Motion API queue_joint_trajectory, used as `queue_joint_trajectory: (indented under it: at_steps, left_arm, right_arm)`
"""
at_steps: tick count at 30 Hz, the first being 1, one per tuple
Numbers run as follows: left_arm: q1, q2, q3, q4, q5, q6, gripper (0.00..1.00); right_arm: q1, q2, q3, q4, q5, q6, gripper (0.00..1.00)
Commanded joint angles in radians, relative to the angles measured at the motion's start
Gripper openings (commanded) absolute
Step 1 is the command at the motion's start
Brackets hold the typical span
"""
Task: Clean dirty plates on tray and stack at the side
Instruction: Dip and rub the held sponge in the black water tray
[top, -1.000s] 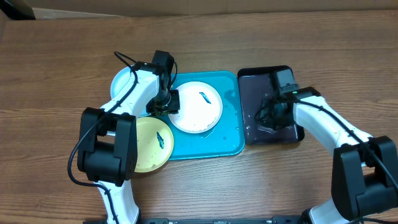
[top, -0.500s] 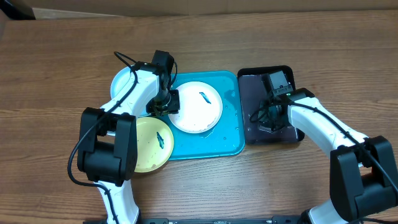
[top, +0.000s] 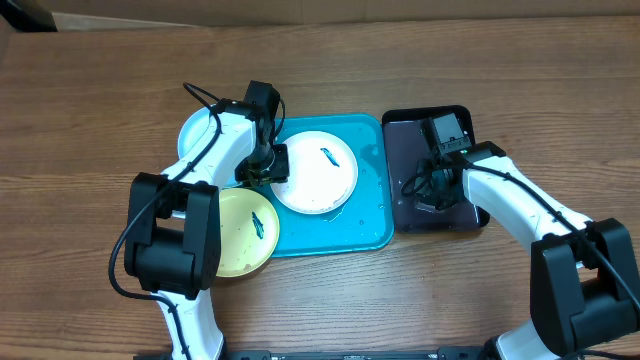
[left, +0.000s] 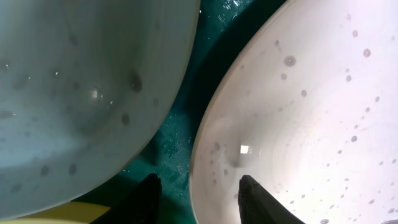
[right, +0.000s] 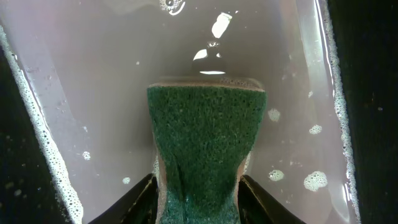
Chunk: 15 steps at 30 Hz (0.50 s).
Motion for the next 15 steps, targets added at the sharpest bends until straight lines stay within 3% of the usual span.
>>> queue_joint_trajectory:
  at_steps: [1, 9, 14, 15]
  left_arm:
    - [-0.003, 0.011, 0.014, 0.000, 0.012, -0.003, 0.42]
    - [-0.003, 0.011, 0.014, 0.000, 0.011, -0.003, 0.43]
    - [-0.003, 0.011, 0.014, 0.000, 0.012, -0.003, 0.44]
    - [-0.003, 0.011, 0.014, 0.000, 0.012, -0.004, 0.45]
  right_arm:
    - [0.001, 0.034, -0.007, 0.006, 0.016, 0.006, 0.44]
    - [0.001, 0.055, 0.001, 0.012, 0.017, 0.006, 0.37]
    - [0.001, 0.051, 0.042, -0.021, 0.017, 0.002, 0.06]
    - [0.001, 0.047, 0.063, -0.036, 0.017, 0.002, 0.04]
